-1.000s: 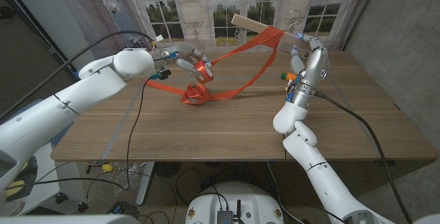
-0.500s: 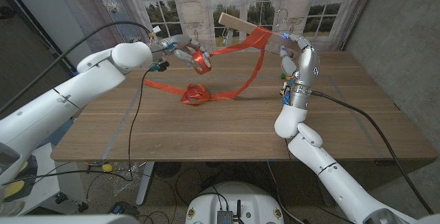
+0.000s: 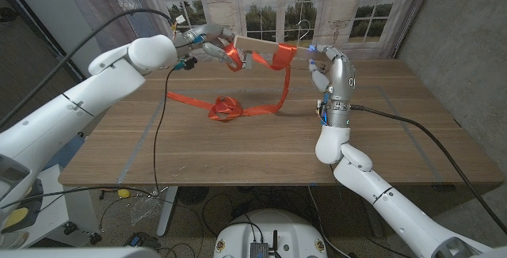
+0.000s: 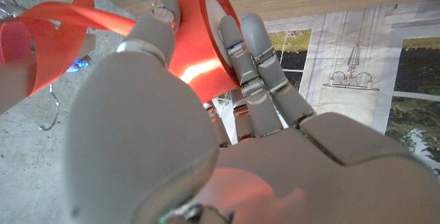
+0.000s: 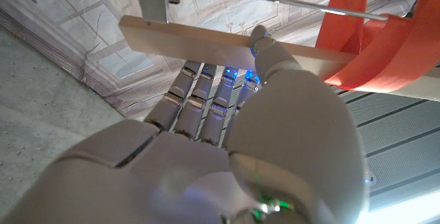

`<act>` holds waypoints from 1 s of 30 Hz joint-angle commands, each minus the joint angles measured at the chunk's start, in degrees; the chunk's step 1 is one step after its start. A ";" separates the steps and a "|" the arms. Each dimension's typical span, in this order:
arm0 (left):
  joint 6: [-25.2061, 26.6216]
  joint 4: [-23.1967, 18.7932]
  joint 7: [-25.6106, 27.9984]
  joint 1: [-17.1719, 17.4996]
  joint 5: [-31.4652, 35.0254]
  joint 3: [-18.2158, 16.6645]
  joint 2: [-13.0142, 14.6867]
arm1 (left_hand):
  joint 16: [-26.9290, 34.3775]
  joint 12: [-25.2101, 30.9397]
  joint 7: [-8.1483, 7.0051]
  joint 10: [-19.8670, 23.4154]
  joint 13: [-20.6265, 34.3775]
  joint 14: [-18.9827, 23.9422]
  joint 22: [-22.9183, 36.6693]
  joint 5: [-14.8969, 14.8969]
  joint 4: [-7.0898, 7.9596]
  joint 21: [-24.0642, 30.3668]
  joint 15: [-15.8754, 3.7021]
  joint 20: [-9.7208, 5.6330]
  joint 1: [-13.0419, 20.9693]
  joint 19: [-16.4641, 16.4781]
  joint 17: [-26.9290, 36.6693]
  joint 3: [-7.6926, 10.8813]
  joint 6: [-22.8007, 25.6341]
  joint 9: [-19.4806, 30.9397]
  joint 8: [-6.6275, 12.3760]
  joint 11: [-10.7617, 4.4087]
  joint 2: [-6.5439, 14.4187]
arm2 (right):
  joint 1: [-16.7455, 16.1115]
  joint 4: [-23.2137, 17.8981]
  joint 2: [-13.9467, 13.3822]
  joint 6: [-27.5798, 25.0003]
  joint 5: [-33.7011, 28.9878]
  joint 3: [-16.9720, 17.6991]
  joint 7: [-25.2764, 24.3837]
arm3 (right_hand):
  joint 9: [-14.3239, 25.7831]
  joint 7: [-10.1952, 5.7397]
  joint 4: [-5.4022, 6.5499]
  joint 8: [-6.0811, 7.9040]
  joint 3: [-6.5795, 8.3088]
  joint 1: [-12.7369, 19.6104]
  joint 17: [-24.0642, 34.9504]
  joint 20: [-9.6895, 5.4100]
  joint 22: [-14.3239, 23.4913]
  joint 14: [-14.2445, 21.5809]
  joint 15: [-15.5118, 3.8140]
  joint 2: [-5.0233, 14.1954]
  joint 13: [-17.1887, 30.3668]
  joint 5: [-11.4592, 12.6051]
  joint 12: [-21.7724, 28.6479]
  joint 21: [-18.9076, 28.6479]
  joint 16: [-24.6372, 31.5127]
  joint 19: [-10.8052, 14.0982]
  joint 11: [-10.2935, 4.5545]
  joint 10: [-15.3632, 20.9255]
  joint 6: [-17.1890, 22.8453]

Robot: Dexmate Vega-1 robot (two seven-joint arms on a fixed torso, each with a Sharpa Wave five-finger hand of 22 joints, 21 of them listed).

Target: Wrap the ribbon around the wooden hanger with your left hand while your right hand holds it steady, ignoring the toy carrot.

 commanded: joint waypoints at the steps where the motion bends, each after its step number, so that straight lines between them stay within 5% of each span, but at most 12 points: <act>1: -1.46 -1.34 -0.12 -1.34 0.29 -0.77 -0.92 | 0.30 0.08 11.78 17.11 19.34 4.45 0.10 0.29 3.37 0.04 -4.83 -5.97 11.88 -0.13 0.06 3.81 12.12 0.22 -0.08 -1.14 12.42 | 1.30 -0.90 -3.54 -6.66 -3.46 -5.05 0.53 | 3.25 2.07 0.83 1.25 1.33 -0.43 0.22 -0.58 0.19 0.65 -8.45 1.09 0.14 0.36 0.38 0.45 -0.30 0.09 -1.24 4.69 4.74; 30: -8.23 -6.06 0.50 -2.36 2.03 -2.26 -3.17 | 0.31 -0.39 11.69 17.29 19.57 4.35 0.10 0.21 3.38 0.00 -4.81 -5.99 11.78 -0.19 0.13 3.87 12.27 0.37 -0.61 -1.16 12.48 | 2.29 -3.06 -3.20 -26.07 -2.74 -8.90 7.70 | 3.12 1.96 0.80 1.53 1.46 -0.63 0.19 -0.54 0.14 0.59 -8.32 0.92 0.11 0.81 0.25 0.78 -0.74 0.12 -1.39 4.74 4.77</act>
